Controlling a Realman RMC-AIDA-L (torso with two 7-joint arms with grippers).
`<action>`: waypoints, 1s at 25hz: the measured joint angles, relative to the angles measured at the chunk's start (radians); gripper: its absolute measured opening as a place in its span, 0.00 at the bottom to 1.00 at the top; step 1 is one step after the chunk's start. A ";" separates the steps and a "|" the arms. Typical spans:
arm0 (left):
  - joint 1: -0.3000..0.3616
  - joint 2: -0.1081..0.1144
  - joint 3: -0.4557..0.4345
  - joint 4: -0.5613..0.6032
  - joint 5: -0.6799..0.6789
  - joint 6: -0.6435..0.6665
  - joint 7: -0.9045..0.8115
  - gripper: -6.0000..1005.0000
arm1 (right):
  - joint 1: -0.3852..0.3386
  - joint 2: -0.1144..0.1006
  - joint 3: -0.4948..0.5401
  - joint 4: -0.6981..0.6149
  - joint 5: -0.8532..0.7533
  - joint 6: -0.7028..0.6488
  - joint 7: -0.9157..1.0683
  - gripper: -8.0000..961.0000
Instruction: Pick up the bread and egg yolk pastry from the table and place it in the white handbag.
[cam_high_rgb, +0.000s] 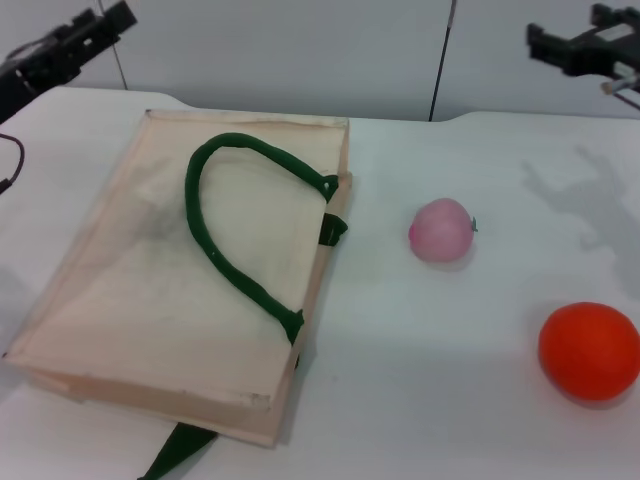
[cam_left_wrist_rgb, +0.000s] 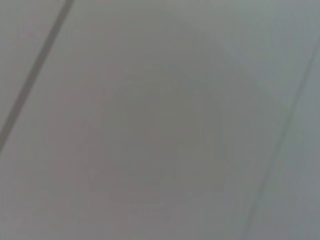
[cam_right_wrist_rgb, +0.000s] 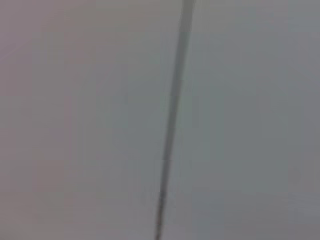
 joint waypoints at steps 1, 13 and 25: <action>0.000 -0.011 -0.024 -0.011 -0.009 0.020 0.038 0.74 | -0.002 0.000 0.003 0.017 0.071 -0.009 -0.051 0.93; -0.005 -0.066 -0.151 -0.201 -0.208 0.167 0.572 0.88 | 0.091 0.001 0.137 0.680 1.308 0.600 -1.184 0.93; -0.010 -0.066 -0.152 -0.319 -0.355 0.208 0.785 0.88 | 0.115 0.007 0.399 0.943 1.373 0.772 -1.346 0.93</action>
